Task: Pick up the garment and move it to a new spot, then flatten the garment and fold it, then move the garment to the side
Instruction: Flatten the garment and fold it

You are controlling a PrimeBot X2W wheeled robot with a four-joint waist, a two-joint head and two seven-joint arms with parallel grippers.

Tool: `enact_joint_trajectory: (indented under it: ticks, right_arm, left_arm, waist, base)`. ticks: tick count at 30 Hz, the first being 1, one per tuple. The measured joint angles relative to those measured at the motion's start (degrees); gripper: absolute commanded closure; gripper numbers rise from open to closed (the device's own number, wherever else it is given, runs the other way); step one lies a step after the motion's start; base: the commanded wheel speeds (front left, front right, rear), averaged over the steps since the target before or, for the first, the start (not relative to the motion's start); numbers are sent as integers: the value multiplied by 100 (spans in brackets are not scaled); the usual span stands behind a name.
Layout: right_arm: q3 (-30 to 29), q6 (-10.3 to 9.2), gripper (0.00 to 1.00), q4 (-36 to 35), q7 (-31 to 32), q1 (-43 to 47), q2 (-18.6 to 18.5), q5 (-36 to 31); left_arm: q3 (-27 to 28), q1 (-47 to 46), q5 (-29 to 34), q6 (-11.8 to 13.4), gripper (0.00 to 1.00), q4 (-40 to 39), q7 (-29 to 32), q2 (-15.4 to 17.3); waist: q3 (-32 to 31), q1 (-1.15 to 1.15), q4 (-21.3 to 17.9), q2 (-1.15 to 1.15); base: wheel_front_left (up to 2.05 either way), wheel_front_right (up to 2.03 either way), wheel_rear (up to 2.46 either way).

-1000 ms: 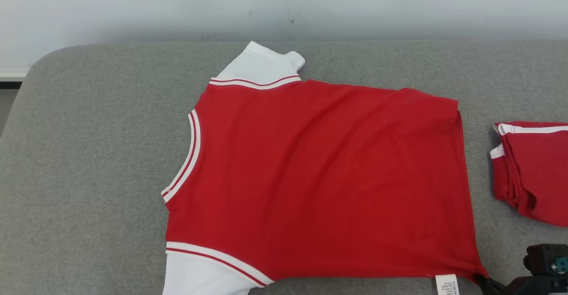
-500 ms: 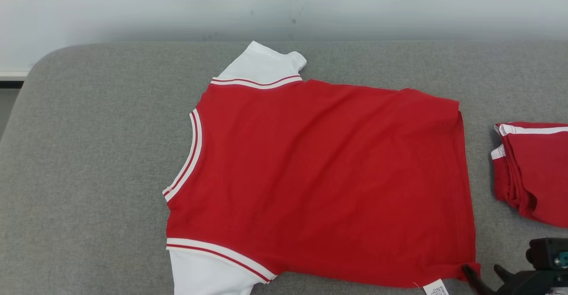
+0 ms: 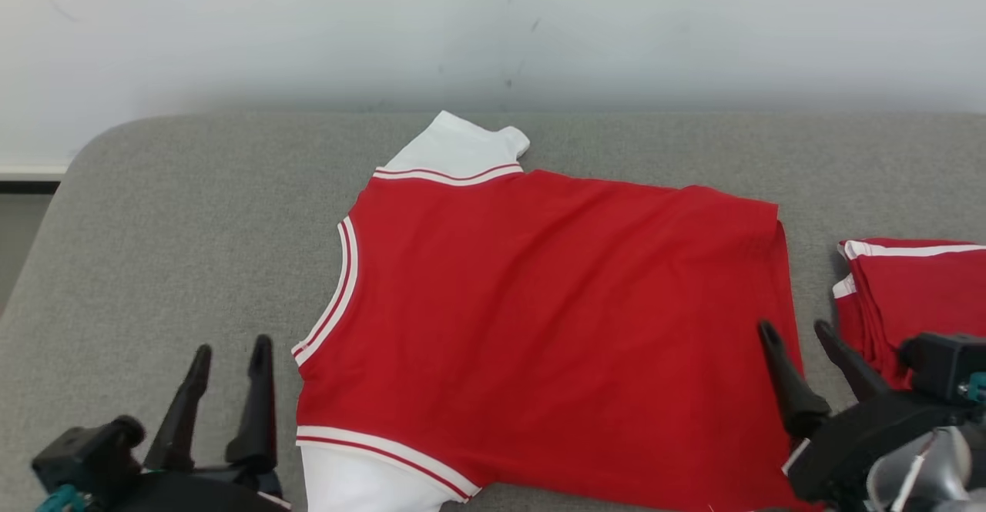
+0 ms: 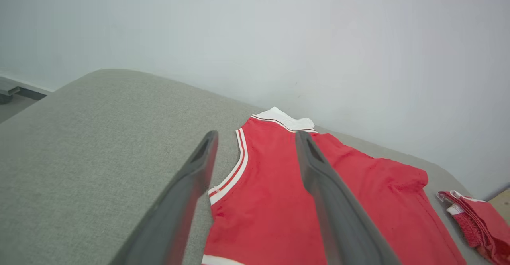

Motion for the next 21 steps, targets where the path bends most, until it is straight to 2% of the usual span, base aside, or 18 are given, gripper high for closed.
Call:
enact_joint_trajectory:
  ticks: [3, 9, 21]
  right_arm:
    - [107, -1, 0, 87, -416, -149, 237, -96]
    - [177, 0, 0, 487, -1105, -207, 421, -294]
    - [73, 35, 0, 1159, -1965, -433, 492, -361]
  left_arm:
    - [-129, -66, 183, -98, 0, 149, -166, 14]
    - [-285, -112, 413, -309, 0, 277, -566, 169]
    - [-390, -114, 493, -453, 0, 940, -742, 219]
  waist:
    - [-90, 0, -49, 0]
    - [-176, 0, -209, 0]
    - [-333, 0, -417, 0]
  base:
    - [0, 0, 0]
    - [0, 0, 0]
    - [0, 0, 0]
